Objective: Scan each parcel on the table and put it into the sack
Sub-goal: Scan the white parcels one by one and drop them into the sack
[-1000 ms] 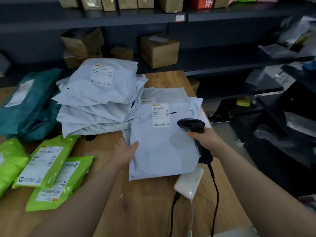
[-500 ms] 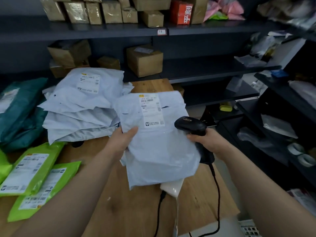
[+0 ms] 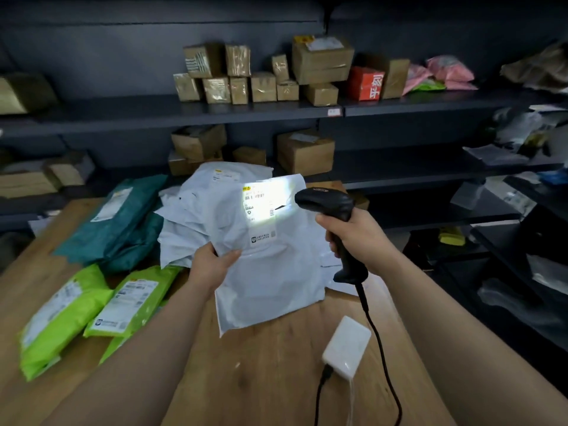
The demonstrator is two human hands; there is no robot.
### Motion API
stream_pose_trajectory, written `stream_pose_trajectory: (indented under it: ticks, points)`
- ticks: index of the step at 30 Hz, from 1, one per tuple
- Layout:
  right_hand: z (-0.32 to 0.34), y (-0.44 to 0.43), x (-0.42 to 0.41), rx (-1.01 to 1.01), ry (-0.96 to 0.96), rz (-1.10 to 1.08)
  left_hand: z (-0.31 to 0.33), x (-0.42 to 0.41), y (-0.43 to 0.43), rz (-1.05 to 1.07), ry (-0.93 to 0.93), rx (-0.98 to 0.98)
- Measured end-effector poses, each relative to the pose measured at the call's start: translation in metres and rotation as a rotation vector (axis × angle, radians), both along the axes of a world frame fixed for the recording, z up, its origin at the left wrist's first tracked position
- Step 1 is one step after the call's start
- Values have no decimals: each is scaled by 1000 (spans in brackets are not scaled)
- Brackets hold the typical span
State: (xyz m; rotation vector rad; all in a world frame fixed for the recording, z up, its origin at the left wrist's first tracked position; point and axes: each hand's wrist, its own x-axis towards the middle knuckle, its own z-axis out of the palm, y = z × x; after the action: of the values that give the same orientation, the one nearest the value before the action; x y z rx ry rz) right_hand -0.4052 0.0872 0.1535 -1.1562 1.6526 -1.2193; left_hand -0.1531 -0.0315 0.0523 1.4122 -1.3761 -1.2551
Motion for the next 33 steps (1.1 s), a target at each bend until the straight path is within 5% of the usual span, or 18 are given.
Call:
stream_pose_trajectory:
  ticks: [33]
  points:
    - [21,-3,27,70,78,62,-15,18,-6,58,-3,20]
